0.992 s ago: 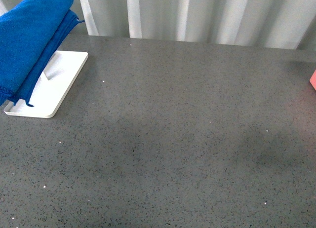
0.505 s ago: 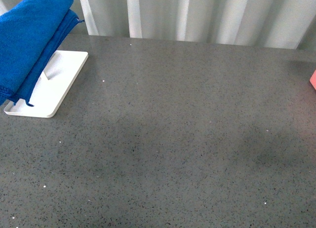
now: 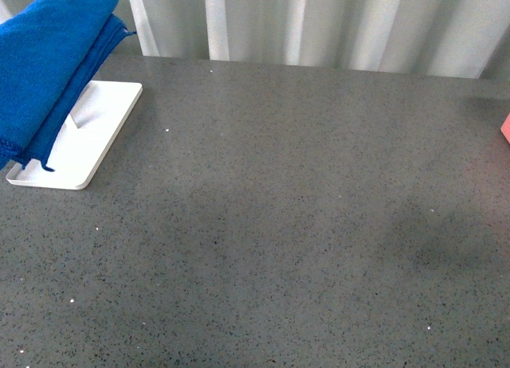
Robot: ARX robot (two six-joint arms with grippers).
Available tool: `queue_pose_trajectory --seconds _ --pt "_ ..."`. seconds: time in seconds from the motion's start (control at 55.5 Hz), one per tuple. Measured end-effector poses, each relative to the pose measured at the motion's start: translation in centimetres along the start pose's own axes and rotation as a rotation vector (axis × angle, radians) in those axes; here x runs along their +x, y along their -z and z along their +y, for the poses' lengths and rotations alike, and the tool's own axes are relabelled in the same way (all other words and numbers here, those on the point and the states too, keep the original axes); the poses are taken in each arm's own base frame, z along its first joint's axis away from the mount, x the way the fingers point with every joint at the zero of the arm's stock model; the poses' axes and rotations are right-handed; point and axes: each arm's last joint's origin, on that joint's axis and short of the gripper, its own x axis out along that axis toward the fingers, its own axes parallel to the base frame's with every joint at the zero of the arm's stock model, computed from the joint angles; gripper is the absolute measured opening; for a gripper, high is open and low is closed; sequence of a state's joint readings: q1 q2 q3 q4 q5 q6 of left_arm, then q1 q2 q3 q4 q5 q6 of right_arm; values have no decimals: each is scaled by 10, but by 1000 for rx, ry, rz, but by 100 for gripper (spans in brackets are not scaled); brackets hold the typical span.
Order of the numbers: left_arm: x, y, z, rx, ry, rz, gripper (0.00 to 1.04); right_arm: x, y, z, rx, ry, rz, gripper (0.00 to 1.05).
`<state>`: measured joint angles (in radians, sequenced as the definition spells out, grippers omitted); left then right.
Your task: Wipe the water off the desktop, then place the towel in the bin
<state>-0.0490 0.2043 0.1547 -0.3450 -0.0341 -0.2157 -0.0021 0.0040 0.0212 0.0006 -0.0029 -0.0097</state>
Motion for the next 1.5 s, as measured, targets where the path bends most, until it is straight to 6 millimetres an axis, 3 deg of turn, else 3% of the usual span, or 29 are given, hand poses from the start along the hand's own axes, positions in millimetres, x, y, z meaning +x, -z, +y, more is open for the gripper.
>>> queue_pose_trajectory --seconds 0.198,0.325,0.451,0.523,0.667,0.92,1.118,1.28,1.497 --pt "2 -33 -15 -5 29 -89 98 0 0 0 0 -1 0 98" --pt "35 -82 -45 72 121 -141 98 0 0 0 0 0 0 98" --pt "84 -130 -72 177 169 -100 98 0 0 0 0 0 0 98" --pt "128 -153 -85 227 182 -14 98 0 0 0 0 0 0 98" --pt "203 -180 -86 274 102 171 98 0 0 0 0 0 0 98" --pt "262 -200 -60 314 -71 252 98 0 0 0 0 0 0 98" --pt "297 -190 -26 325 -199 321 98 0 0 0 0 0 0 98" --pt "311 -180 -5 313 -242 331 98 0 0 0 0 0 0 98" --pt "311 -170 -2 303 -231 355 98 0 0 0 0 0 0 98"
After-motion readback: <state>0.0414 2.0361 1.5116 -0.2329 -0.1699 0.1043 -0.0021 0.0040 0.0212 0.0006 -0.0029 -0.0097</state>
